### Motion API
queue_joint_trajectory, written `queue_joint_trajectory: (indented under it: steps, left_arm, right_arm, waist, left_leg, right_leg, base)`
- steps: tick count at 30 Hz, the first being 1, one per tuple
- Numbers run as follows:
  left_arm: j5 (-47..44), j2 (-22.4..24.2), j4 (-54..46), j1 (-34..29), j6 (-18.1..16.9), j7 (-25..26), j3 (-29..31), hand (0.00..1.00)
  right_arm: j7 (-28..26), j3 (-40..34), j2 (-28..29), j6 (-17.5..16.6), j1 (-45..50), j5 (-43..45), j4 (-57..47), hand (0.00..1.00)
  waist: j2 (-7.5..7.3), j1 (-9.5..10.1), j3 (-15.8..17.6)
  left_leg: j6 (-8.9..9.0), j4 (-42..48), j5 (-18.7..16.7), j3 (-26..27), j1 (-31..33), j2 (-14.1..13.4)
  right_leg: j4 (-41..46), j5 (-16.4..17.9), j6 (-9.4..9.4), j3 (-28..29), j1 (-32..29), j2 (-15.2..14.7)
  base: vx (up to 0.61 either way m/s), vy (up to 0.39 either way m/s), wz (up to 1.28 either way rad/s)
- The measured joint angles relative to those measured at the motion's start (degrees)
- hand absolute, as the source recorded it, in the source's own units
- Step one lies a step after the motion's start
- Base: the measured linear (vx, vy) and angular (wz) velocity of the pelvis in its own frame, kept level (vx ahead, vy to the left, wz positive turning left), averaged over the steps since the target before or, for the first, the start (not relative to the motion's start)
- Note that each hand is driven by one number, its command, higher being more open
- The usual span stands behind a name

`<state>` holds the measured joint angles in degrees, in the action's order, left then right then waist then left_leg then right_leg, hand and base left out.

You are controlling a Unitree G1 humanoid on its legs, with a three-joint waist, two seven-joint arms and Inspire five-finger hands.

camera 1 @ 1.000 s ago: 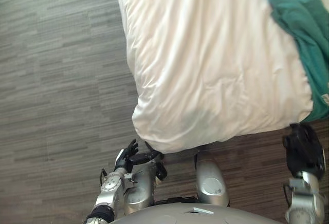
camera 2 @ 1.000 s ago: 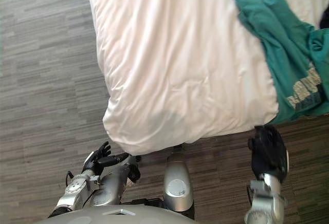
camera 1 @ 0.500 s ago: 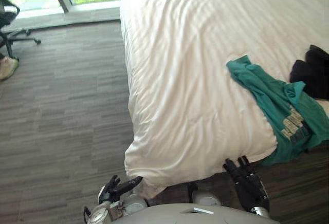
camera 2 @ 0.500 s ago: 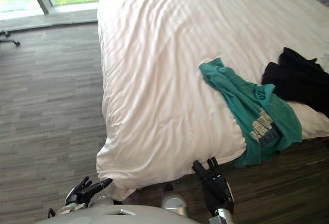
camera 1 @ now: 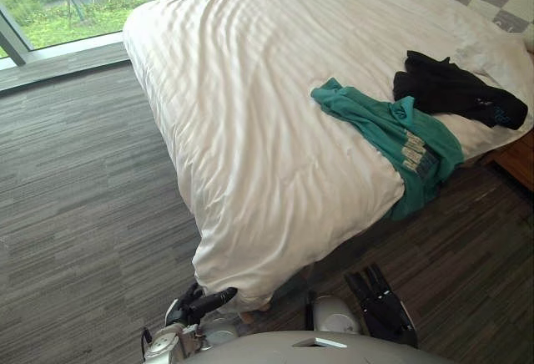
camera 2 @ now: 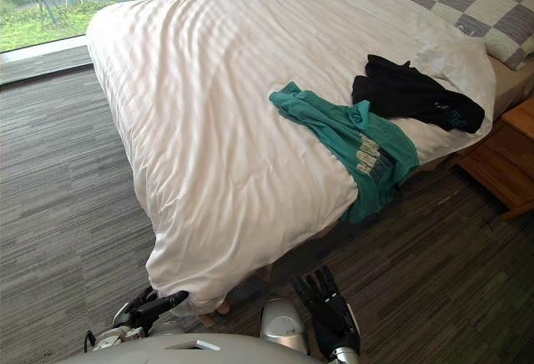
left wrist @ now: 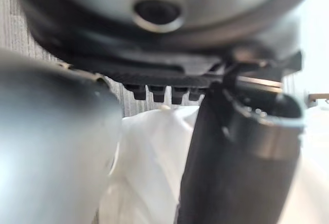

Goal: Tidy up the quilt and then pick up the clothes from the bed and put them into the laundry hamper

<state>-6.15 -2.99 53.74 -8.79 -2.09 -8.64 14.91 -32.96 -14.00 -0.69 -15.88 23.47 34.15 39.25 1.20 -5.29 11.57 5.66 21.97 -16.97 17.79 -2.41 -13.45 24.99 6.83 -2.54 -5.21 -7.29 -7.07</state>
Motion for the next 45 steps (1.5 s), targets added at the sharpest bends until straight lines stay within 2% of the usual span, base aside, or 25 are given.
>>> queue_joint_trajectory:
  steps: [3,4,5,6,7,8,9,10,11,12,13,14,15,17,20,27,28,30,32,33,37,38,41,42,45]
  left_arm:
    - [0.04,-0.6,-0.28,0.43,1.94,-0.61,-0.8,1.0]
    - [0.1,-0.25,-0.25,0.57,2.49,-0.76,-1.03,1.0]
    - [0.29,1.25,-0.3,-0.32,3.36,-1.17,-0.84,1.0]
    - [0.39,1.41,-0.26,-0.43,3.67,-1.18,-0.7,1.0]
    - [0.49,0.54,-0.88,-0.58,3.78,-1.05,-1.12,1.0]
    - [0.52,-1.11,-0.05,0.02,3.79,-1.06,-1.03,1.0]
    - [0.51,-1.23,1.09,0.55,4.1,-1.03,-1.22,1.0]
    - [0.03,-1.79,2.84,1.23,4.92,-0.96,-2.1,1.0]
    - [-0.09,-0.78,4.5,1.5,4.99,0.16,-2.73,1.0]
    - [-0.81,-0.84,4.75,1.51,4.78,0.46,-2.12,1.0]
    - [-0.71,-2.82,4.9,1.92,5.61,1.01,-3.35,1.0]
    - [-0.7,-4.84,4.96,1.36,6.11,1.27,-4.83,1.0]
    - [-0.69,-5.66,5.25,0.94,6.09,1.38,-4.82,1.0]
    - [-0.6,-6.82,6.62,0.0,6.12,1.78,-5.66,1.0]
    - [-0.77,-6.81,7.26,-1.45,6.14,2.88,-7.25,1.0]
    - [-3.02,-6.56,7.3,-2.16,4.44,3.3,-7.18,1.0]
    - [-3.01,-6.6,7.3,-2.35,4.07,3.24,-6.98,1.0]
    - [-4.82,-6.14,7.58,-2.86,3.65,2.95,-3.43,1.0]
    - [-6.62,-4.47,7.76,-3.13,3.66,2.96,-1.32,1.0]
    - [-7.52,-2.96,8.46,-3.17,3.66,2.94,-0.33,1.0]
    - [-8.31,-3.48,9.17,-4.34,4.76,2.92,0.68,1.0]
    - [-9.05,-3.92,9.32,-4.64,5.14,2.82,0.67,1.0]
    - [-9.16,-4.01,9.49,-4.59,7.24,2.81,0.51,1.0]
    - [-12.49,-5.37,11.61,-4.13,11.35,3.25,-1.03,1.0]
    - [-12.49,-5.37,11.61,-4.13,11.35,3.25,-1.03,1.0]
  right_arm:
    - [2.35,2.07,-0.13,-0.42,-1.21,0.01,-0.63,1.0]
    - [2.75,2.63,-0.42,-0.78,-1.93,0.0,-0.82,1.0]
    - [3.16,3.05,-1.36,-1.05,-3.74,-0.17,-1.85,1.0]
    - [3.15,3.07,-1.15,-1.13,-4.16,-0.16,-2.15,1.0]
    - [3.29,3.48,-0.76,-1.29,-3.95,-0.16,-2.16,1.0]
    - [3.67,4.29,-0.61,-1.31,-4.84,-0.21,-1.79,1.0]
    - [3.8,4.66,-0.69,-1.52,-5.02,-0.19,-1.82,1.0]
    - [4.06,5.4,-1.07,-2.5,-5.75,-0.2,-0.59,1.0]
    - [4.68,4.34,-2.91,-2.44,-7.95,-1.03,0.99,1.0]
    - [4.86,3.57,-2.87,-2.31,-9.42,-2.15,2.46,1.0]
    - [5.78,3.19,-2.38,-2.06,-10.94,-2.4,5.08,1.0]
    - [6.35,3.32,-2.18,-1.4,-10.62,-2.86,6.52,1.0]
    - [6.46,3.37,-2.02,-1.05,-9.98,-3.92,6.97,1.0]
    - [7.46,3.49,-2.01,-0.59,-8.61,-4.85,7.57,1.0]
    - [8.25,3.5,-3.86,0.53,-7.53,-8.62,10.23,1.0]
    - [8.31,3.73,-3.43,0.48,-6.12,-12.54,16.33,1.0]
    - [8.32,4.08,-3.4,0.48,-6.21,-12.54,16.85,1.0]
    - [8.56,3.71,-3.82,-0.04,-7.57,-12.52,18.41,1.0]
    - [8.95,2.03,-4.38,-0.1,-8.88,-12.55,19.39,1.0]
    - [9.37,0.94,-5.48,-0.22,-9.26,-12.58,19.55,1.0]
    - [10.15,0.65,-5.23,0.21,-9.24,-14.77,20.69,1.0]
    - [11.0,0.64,-4.79,1.45,-8.36,-15.66,20.7,1.0]
    - [12.6,-0.11,-3.88,5.58,-8.19,-13.0,20.91,1.0]
    - [14.88,-0.95,-3.99,6.53,-9.24,-13.31,21.9,1.0]
    - [14.88,-0.95,-3.99,6.54,-9.23,-13.31,21.9,1.0]
  waist:
    - [-1.54,0.57,-1.5]
    - [-0.76,0.66,-1.97]
    - [2.22,1.13,-3.08]
    - [1.97,0.9,-3.0]
    - [0.3,0.58,-3.53]
    - [-1.14,0.79,-4.13]
    - [-1.39,0.81,-4.21]
    - [-2.49,0.79,-5.21]
    - [0.56,1.7,-6.66]
    - [0.2,2.12,-6.06]
    - [-0.73,0.98,-5.83]
    - [-1.79,1.04,-6.45]
    - [-2.22,1.2,-6.71]
    - [-2.69,1.68,-6.92]
    - [-2.01,0.29,-6.99]
    - [-3.26,0.27,-6.58]
    - [-3.58,0.45,-6.46]
    - [-4.5,0.57,-5.73]
    - [-2.97,1.12,-5.08]
    - [-0.69,2.21,-4.98]
    - [-0.78,2.08,-5.13]
    - [-1.62,1.83,-5.19]
    - [-1.58,1.75,-5.62]
    - [-0.39,2.04,-6.85]
    - [-0.39,2.04,-6.86]
  left_leg:
    - [-0.2,-4.67,2.55,3.03,-0.87,2.21]
    - [-0.91,-6.77,3.83,4.04,-1.21,2.27]
    - [0.54,-10.35,7.04,8.06,-1.82,-0.58]
    - [1.63,-11.34,7.89,9.2,-2.67,-0.47]
    - [1.95,-12.51,8.9,11.15,-4.4,0.49]
    - [2.07,-10.94,8.63,12.99,-4.07,0.98]
    - [1.69,-10.45,8.12,13.57,-3.68,0.67]
    - [-0.27,-12.54,5.69,10.8,-2.26,5.71]
    - [-4.95,-17.91,9.52,9.66,-0.15,8.54]
    - [-3.93,-19.27,10.53,12.32,-0.92,8.31]
    - [-4.39,-19.31,11.24,14.4,-1.22,8.39]
    - [-3.63,-19.13,11.35,16.58,-1.38,7.69]
    - [-3.07,-19.2,11.55,17.63,-1.49,7.39]
    - [-1.34,-21.4,12.94,21.21,-2.99,7.07]
    - [-0.65,-22.35,13.91,22.23,-4.83,6.55]
    - [-0.72,-20.42,13.63,23.58,-5.83,6.88]
    - [-0.54,-19.24,13.45,22.82,-5.9,6.88]
    - [-2.02,-12.12,10.99,9.83,-4.22,6.14]
    - [-2.01,-8.88,7.06,2.3,-3.69,5.72]
    - [-1.16,-8.97,2.43,-3.29,-4.34,5.79]
    - [-1.31,-11.17,0.59,-0.57,-6.47,8.07]
    - [-1.36,-12.28,0.73,0.12,-7.3,9.23]
    - [-1.34,-16.35,1.87,0.75,-9.09,10.9]
    - [-2.12,-17.47,3.99,-0.3,-10.97,9.87]
    - [-2.12,-17.47,3.99,-0.3,-10.97,9.87]
  right_leg:
    - [-4.34,-1.37,-1.49,-0.95,-1.34,0.31]
    - [-7.92,-3.6,-1.93,0.11,-1.33,1.36]
    - [-6.92,-3.3,0.02,-0.77,-1.36,2.42]
    - [0.21,0.22,2.26,-3.1,-2.18,1.04]
    - [7.65,3.57,1.87,-7.42,-1.68,-3.39]
    - [6.86,3.98,1.04,-10.25,-1.8,-3.09]
    - [4.97,3.34,1.97,-10.85,-1.42,-2.31]
    - [-4.09,2.01,1.53,-6.94,-0.18,-1.61]
    - [-13.48,-0.85,1.08,-4.55,1.67,1.44]
    - [-7.62,1.2,3.81,-7.93,0.1,-0.09]
    - [-1.48,3.5,3.08,-11.28,0.07,-3.8]
    - [-4.81,1.41,0.63,-12.89,2.56,-5.3]
    - [-8.18,0.35,-1.87,-11.72,3.53,-4.14]
    - [-17.5,-1.13,-2.97,-10.95,6.77,-1.48]
    - [-19.75,-2.68,-2.1,-9.94,8.43,0.2]
    - [-28.29,-8.14,-1.9,-7.44,12.22,1.14]
    - [-28.65,-8.31,-1.95,-6.75,12.24,0.98]
    - [-27.77,-8.69,-1.63,-2.16,11.55,0.66]
    - [-27.81,-9.38,-1.66,1.37,11.09,1.72]
    - [-28.24,-10.17,-1.68,4.98,10.41,3.39]
    - [-29.52,-12.22,-1.39,9.87,9.86,3.21]
    - [-29.83,-13.94,-1.26,10.24,9.53,2.53]
    - [-29.84,-14.15,-1.52,10.69,8.59,2.25]
    - [-29.94,-14.39,-2.2,8.37,8.44,4.25]
    - [-29.94,-14.39,-2.2,8.38,8.45,4.25]
  base:
    - [-0.04,-0.069,-0.57]
    - [-0.01,-0.043,-0.99]
    - [0.0,-0.071,-0.87]
    - [0.03,-0.089,-0.93]
    - [0.03,-0.119,-0.85]
    - [0.02,-0.079,-0.94]
    - [-0.08,-0.027,-1.22]
    - [-0.11,0.034,-1.61]
    - [-0.1,0.068,-1.89]
    - [0.02,0.018,-1.64]
    - [0.05,-0.079,-1.22]
    - [0.03,-0.179,-0.92]
    - [-0.04,-0.25,-0.8]
    - [-0.07,-0.222,-0.92]
    - [-0.08,-0.074,-0.4]
    - [-0.16,-0.021,-0.17]
    - [-0.14,0.002,-0.39]
    - [-0.16,-0.013,-0.74]
    - [-0.15,0.035,-1.0]
    - [-0.15,0.108,-1.23]
    - [-0.12,0.121,-0.97]
    - [-0.06,0.074,-0.55]
    - [-0.02,0.035,-0.33]
    - [0.01,0.011,-0.09]
    - [0.0,0.0,0.0]
